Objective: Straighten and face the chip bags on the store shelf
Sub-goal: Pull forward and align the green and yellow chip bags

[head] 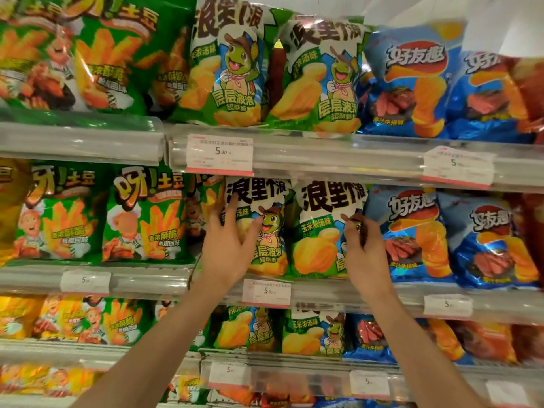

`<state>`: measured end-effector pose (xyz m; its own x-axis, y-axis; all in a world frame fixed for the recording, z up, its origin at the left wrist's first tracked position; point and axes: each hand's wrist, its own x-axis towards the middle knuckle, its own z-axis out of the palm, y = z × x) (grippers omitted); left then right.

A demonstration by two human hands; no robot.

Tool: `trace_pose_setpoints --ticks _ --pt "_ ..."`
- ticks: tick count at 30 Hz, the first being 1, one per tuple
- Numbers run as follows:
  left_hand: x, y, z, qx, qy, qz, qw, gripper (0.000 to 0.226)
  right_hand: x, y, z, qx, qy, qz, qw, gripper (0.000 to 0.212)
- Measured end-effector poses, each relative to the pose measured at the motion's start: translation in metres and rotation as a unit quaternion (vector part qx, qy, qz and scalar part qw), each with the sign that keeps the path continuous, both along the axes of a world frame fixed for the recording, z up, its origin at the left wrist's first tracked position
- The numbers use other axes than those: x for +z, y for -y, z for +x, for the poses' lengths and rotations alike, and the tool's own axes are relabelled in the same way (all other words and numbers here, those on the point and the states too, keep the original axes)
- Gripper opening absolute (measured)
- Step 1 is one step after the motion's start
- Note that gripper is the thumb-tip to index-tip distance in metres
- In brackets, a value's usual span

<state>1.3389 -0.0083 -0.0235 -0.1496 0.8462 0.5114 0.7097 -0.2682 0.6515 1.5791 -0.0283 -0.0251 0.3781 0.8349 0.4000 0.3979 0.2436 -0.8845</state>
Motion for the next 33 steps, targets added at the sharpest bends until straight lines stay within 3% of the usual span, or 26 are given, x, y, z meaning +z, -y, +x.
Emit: trace_pose_setpoints --ticks 5,10,15,26,30,33 --pt "-0.007 0.002 -0.004 0.027 0.052 0.090 0.994 0.072 0.002 0.007 -0.002 0.025 -0.042 0.016 0.999 0.031" --pt "-0.010 -0.001 -0.007 0.057 0.028 0.115 0.991 0.069 -0.002 -0.006 -0.010 0.022 -0.039 0.007 0.999 0.028" --pt "-0.010 -0.003 -0.004 0.079 -0.004 0.114 0.990 0.066 -0.003 -0.017 -0.008 0.022 -0.016 -0.018 0.999 0.041" --pt "-0.009 -0.002 0.001 0.108 -0.026 0.098 0.989 0.062 0.004 -0.015 -0.004 0.040 -0.008 -0.050 0.998 0.040" --pt "-0.010 0.000 -0.001 0.104 -0.041 0.076 0.991 0.061 0.001 -0.009 -0.007 0.020 0.051 -0.013 0.998 0.037" --pt "-0.008 0.003 -0.006 0.089 -0.044 0.063 0.993 0.062 -0.001 -0.001 -0.007 -0.011 0.097 0.005 0.995 0.050"
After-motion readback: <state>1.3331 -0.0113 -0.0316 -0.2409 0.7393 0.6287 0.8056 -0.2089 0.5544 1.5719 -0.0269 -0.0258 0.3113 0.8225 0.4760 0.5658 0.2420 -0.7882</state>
